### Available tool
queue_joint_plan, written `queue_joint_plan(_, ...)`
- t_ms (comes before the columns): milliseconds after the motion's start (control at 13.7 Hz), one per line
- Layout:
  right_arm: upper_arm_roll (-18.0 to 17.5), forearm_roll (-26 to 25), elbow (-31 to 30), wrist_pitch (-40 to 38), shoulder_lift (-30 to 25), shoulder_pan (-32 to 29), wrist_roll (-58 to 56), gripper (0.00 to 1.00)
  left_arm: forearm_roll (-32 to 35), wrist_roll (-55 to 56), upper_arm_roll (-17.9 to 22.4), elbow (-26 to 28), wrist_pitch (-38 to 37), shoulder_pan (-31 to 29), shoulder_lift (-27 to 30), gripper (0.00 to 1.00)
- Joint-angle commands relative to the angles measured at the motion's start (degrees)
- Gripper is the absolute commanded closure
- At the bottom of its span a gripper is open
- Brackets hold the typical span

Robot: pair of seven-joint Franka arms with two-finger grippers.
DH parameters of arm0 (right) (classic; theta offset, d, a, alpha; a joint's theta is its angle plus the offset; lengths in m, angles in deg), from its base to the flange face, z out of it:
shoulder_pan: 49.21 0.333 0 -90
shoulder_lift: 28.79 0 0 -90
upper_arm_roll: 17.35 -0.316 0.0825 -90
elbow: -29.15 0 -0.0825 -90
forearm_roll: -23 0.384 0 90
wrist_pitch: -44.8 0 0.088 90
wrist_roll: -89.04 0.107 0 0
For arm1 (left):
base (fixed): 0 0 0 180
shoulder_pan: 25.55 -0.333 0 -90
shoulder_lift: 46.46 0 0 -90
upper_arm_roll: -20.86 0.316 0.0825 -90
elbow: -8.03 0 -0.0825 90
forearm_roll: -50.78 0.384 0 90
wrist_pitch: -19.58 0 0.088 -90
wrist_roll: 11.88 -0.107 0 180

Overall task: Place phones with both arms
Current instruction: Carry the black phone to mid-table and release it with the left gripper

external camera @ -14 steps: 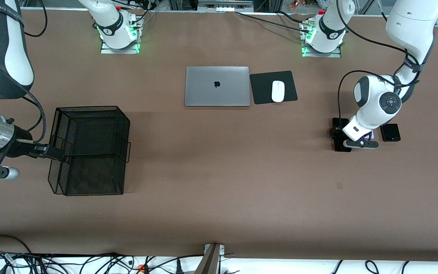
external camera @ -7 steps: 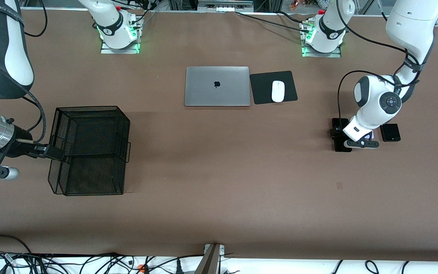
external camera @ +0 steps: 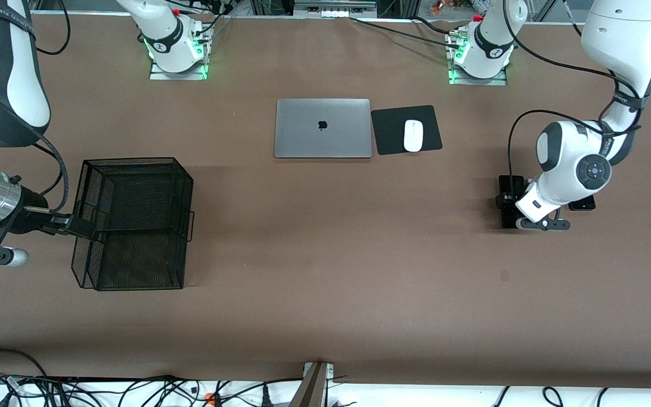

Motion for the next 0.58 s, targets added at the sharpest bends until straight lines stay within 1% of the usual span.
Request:
queue_joint_plan(0,-0.1,0.1,-0.4,-0.3,-0.8,-0.4,-0.8,0.0,0.8,5.4,-0.4,-6.2,-6.0,3.0,-0.5,1.0)
queue_joint_plan(146,-0.1,0.1,-0.4,-0.3,-0.8,-0.4,-0.8,0.0,0.4,12.6,-0.6,-9.1,-6.2,8.5,-2.2,1.0)
queue_joint_plan(292,-0.1,0.1,-0.4,-0.3,-0.8,-0.4,-0.8,0.0,0.1,19.8,-0.6,-13.4,-7.0,14.0,-5.6,1.0)
queue_joint_plan(511,-0.1,0.1,-0.4,-0.3,-0.8,-0.4,-0.8,0.0,-0.3,30.8,-0.6,-24.5,-11.1,22.1,-12.7,1.0)
